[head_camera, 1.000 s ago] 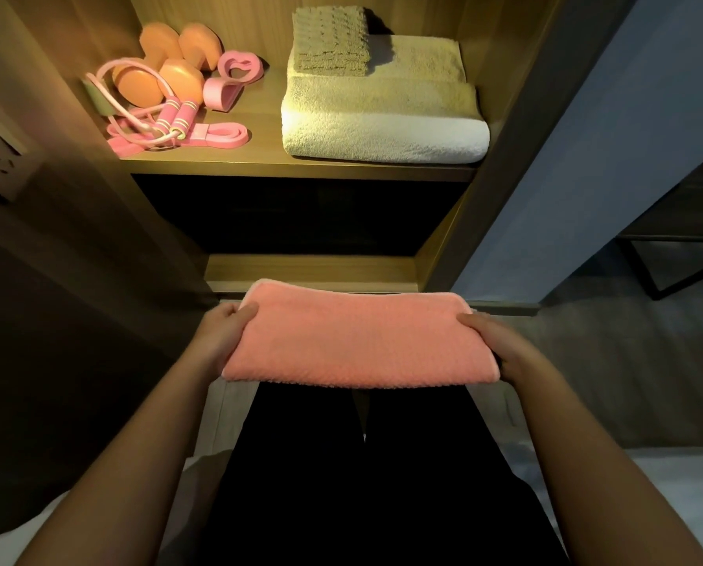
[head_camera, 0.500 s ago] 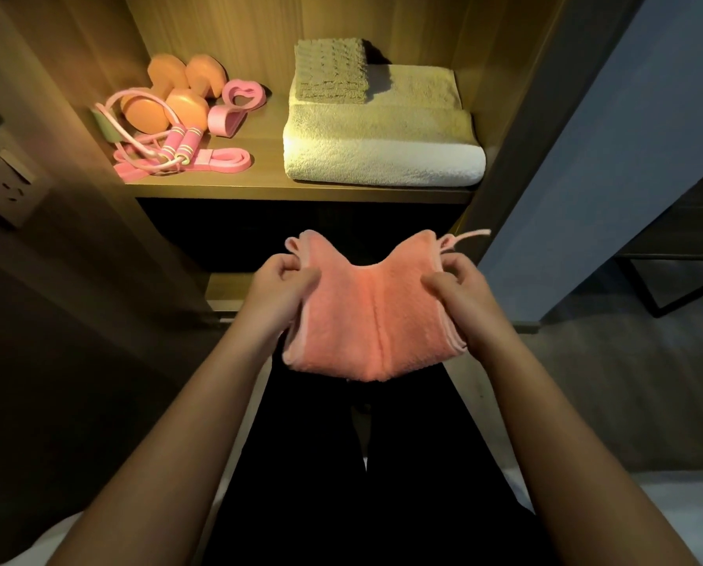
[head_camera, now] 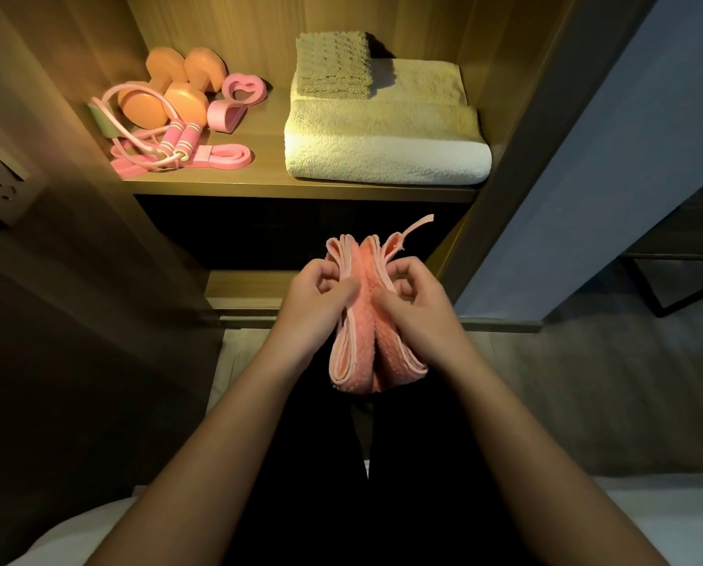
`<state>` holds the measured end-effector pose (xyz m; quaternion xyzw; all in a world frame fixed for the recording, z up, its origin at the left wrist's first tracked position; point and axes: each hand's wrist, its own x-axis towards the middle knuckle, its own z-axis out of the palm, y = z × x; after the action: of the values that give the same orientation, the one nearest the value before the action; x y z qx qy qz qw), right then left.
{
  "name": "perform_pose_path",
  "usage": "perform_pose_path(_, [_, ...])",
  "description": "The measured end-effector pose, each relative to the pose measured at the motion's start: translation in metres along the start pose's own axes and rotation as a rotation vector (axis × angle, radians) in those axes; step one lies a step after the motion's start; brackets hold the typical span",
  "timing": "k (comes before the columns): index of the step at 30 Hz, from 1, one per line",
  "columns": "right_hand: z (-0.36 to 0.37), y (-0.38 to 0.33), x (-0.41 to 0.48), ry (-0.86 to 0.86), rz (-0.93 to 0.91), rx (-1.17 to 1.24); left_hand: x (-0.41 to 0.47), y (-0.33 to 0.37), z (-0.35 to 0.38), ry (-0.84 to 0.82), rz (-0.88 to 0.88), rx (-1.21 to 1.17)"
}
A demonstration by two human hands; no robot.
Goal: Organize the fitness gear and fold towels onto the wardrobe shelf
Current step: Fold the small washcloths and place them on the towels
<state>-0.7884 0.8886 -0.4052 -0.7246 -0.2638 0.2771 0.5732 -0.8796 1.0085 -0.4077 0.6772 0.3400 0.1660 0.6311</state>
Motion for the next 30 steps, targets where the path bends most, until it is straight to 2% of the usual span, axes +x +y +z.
perform_pose_path(13, [0.0, 0.004, -0.003, -0.061, 0.003, 0.043, 0.003, -0.008, -0.008, -0.019, -0.041, -0.007])
perform_pose_path(19, [-0.002, 0.007, -0.004, -0.067, -0.071, -0.102, -0.001, -0.007, -0.013, -0.007, -0.021, -0.004])
perform_pose_path(22, [-0.001, 0.009, -0.003, -0.026, -0.144, -0.21, -0.003, -0.006, -0.014, -0.048, -0.015, -0.009])
perform_pose_path(30, [0.003, 0.013, -0.004, 0.101, -0.227, -0.288, -0.005, -0.007, -0.015, -0.12, 0.068, 0.029])
